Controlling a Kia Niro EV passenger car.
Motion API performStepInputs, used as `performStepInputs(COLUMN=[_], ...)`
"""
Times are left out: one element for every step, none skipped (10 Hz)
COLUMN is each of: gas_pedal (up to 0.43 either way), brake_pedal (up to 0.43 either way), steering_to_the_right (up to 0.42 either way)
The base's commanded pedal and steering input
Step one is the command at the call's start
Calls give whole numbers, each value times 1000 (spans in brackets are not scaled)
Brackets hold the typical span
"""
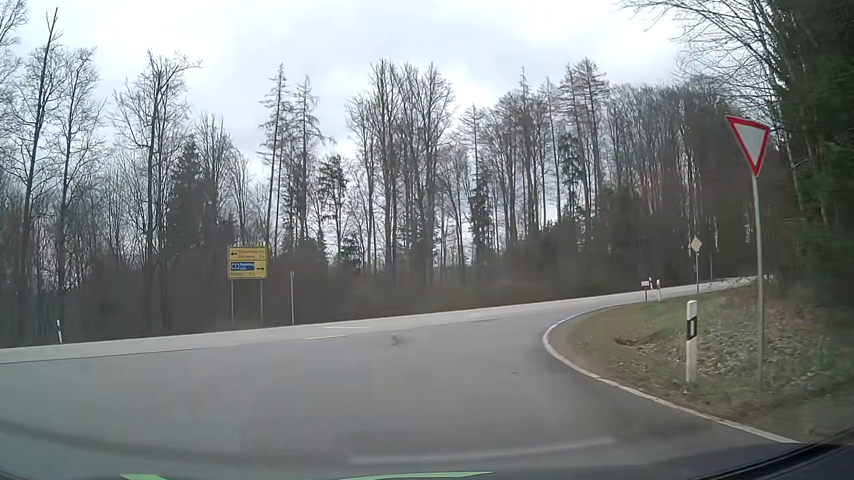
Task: Follow the waypoints while adhering to traffic rules and regulations
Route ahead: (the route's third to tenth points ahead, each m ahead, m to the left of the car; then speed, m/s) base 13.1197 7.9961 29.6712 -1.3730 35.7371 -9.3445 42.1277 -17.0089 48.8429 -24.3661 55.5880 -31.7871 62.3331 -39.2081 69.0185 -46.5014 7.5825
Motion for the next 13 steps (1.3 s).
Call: performStepInputs(gas_pedal=[0, 0, 0, 0, 0, 0, 0, 47, 79, 79, 79, 87, 87], brake_pedal=[0, 0, 0, 0, 0, 0, 0, 0, 0, 0, 0, 0, 0], steering_to_the_right=[-19, -11, -1, 9, 22, 33, 43, 56, 71, 86, 101, 108, 113])
